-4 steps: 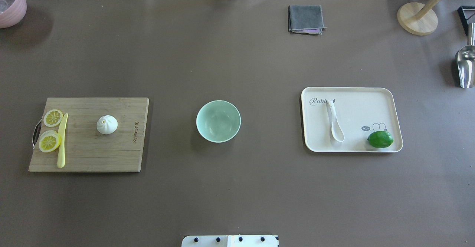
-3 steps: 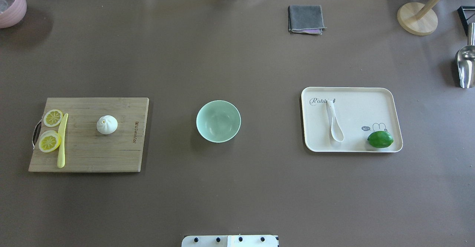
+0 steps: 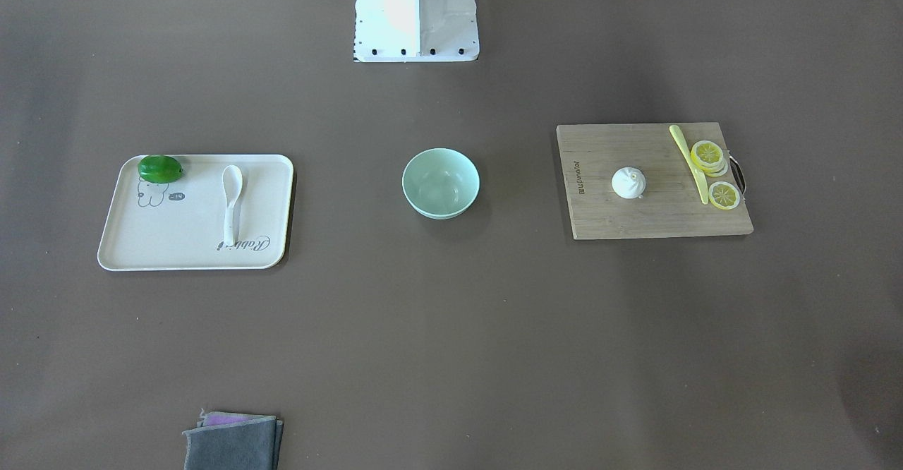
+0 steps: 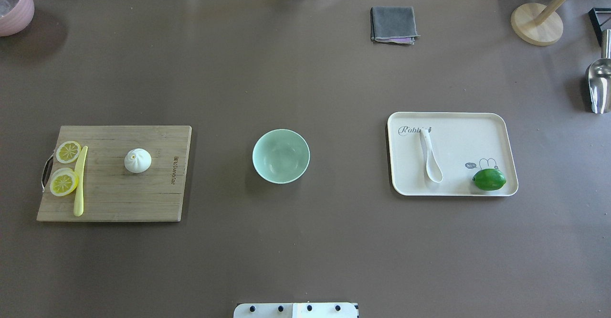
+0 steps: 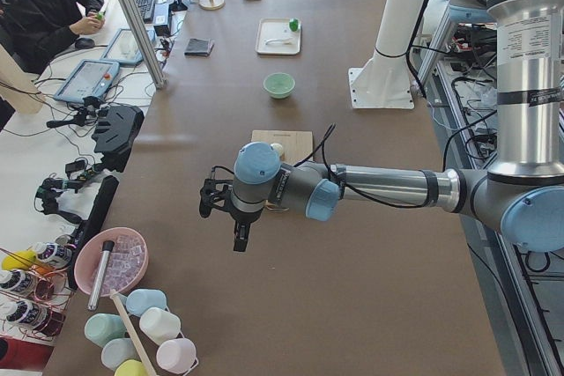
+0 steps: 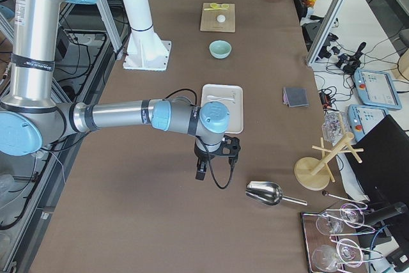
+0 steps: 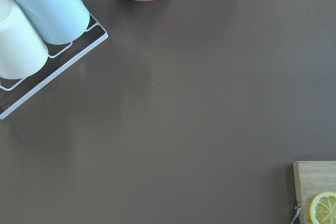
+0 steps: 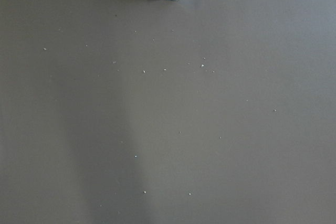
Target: Put spoon and bun in bowl
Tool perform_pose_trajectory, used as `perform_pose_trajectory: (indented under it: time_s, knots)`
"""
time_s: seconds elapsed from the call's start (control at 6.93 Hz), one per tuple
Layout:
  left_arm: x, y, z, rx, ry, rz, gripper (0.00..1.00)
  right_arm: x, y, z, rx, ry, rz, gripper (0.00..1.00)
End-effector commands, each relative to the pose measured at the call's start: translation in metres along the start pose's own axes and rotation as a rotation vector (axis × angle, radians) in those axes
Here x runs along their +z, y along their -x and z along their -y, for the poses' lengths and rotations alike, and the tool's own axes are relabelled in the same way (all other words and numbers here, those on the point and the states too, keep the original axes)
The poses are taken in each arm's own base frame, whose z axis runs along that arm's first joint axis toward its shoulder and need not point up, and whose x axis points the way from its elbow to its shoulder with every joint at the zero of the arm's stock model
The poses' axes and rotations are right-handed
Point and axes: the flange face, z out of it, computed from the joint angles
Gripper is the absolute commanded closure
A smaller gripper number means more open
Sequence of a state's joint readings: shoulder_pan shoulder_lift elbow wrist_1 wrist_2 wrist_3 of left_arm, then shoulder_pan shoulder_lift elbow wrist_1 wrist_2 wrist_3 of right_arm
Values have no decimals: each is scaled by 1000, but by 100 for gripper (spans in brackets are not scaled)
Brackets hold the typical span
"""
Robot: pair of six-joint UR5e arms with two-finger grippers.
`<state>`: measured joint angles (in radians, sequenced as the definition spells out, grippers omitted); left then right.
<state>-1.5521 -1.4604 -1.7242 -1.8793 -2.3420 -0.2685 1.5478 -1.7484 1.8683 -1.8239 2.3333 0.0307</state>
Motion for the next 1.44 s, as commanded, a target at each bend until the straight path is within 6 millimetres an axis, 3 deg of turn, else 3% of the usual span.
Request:
perform_pose_trajectory:
  time_s: [0.0, 0.72, 1.15, 1.3]
  knots:
    - [2, 1, 0, -2, 4, 2, 2, 0, 0, 0, 1, -1, 0, 0]
    - [8, 7, -1, -2, 12, 4, 2, -9, 10, 3, -14, -21, 7, 0]
    - [5, -1, 8, 2, 4, 0, 2, -9, 9, 5, -16, -20, 5, 0]
    - [-4, -14, 17, 29, -23, 1, 2, -27, 27, 1, -40, -57, 10, 0]
